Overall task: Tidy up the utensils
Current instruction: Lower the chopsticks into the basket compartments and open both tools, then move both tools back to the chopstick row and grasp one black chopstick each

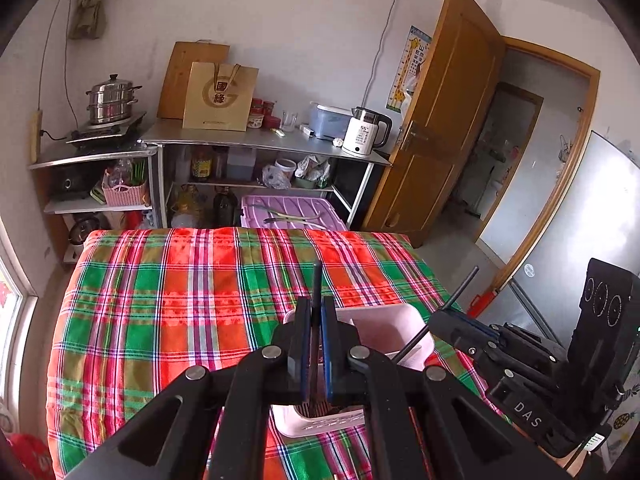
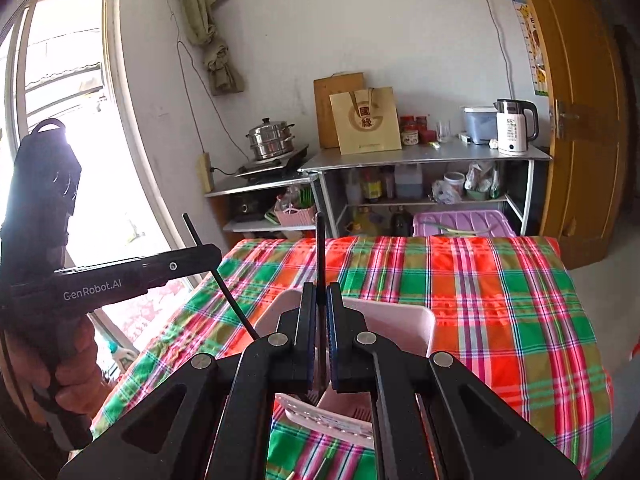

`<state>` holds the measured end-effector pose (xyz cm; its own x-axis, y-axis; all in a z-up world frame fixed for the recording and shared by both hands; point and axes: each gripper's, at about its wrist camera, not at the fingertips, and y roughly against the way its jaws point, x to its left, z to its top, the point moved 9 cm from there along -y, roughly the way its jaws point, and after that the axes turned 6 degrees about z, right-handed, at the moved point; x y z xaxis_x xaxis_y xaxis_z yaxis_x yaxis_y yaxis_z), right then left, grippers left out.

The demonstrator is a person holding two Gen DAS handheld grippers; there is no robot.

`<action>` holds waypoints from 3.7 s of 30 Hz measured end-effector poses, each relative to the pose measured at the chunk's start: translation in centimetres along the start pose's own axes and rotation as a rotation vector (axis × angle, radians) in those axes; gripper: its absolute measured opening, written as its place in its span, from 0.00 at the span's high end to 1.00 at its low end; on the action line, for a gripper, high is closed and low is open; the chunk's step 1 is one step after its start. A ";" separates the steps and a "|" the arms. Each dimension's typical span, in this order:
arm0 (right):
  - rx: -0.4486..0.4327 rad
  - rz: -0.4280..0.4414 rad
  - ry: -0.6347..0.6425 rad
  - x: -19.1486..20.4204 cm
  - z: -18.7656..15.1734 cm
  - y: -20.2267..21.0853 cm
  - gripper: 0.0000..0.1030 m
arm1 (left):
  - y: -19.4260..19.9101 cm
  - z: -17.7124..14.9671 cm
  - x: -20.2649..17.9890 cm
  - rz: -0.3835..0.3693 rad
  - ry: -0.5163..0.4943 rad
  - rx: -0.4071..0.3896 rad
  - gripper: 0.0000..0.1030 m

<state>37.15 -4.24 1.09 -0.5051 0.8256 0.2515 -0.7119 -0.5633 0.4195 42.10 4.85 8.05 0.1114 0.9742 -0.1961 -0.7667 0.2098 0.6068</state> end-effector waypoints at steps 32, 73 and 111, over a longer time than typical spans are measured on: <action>-0.085 -0.042 0.084 2.2 -9.5 16.4 0.88 | 15.5 -13.0 -3.6 0.018 -0.056 -0.193 0.76; 0.231 -0.118 -0.023 -5.2 -19.4 8.0 0.88 | -0.7 -23.1 -6.9 -0.033 -0.084 0.224 0.76; 0.392 -0.184 0.023 -7.3 -20.2 0.6 0.93 | -9.0 -22.2 -7.3 0.085 -0.172 0.348 0.92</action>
<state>30.56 -11.29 -18.07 -0.4010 0.9077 0.1237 -0.5541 -0.3478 0.7563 34.16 -6.01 -13.14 0.1833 0.9829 -0.0197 -0.5210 0.1141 0.8459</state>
